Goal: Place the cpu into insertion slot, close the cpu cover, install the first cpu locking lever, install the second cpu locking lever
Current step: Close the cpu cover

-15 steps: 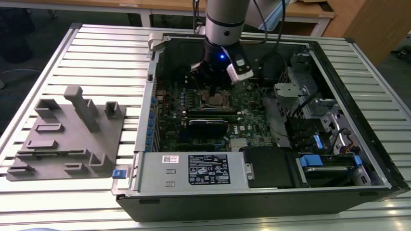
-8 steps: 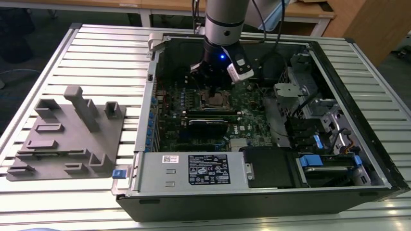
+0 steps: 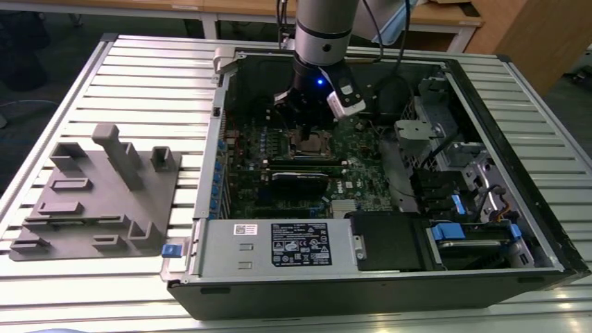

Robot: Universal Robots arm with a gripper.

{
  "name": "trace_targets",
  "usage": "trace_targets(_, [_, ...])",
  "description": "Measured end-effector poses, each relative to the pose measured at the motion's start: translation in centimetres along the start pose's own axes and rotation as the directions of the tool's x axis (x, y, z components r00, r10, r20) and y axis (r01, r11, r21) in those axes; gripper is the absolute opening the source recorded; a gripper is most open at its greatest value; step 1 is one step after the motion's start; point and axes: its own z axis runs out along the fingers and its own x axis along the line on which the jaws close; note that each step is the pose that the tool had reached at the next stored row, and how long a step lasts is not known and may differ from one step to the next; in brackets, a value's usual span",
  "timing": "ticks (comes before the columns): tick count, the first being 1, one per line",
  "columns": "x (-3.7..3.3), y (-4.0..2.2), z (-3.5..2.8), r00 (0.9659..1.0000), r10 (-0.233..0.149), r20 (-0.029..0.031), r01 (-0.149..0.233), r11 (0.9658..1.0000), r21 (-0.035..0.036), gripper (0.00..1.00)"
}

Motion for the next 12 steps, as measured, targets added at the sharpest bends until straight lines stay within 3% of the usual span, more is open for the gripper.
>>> trace_targets(5, [0.00,0.00,0.00,1.0000,0.000,0.0003,0.000,1.0000,0.0002,0.11])
trace_targets(8, [0.02,0.00,0.15,1.0000,0.000,0.0092,0.000,1.0000,0.0003,0.11])
trace_targets(12, [0.02,0.00,0.17,1.0000,0.000,0.0100,0.000,1.0000,0.0004,0.11])
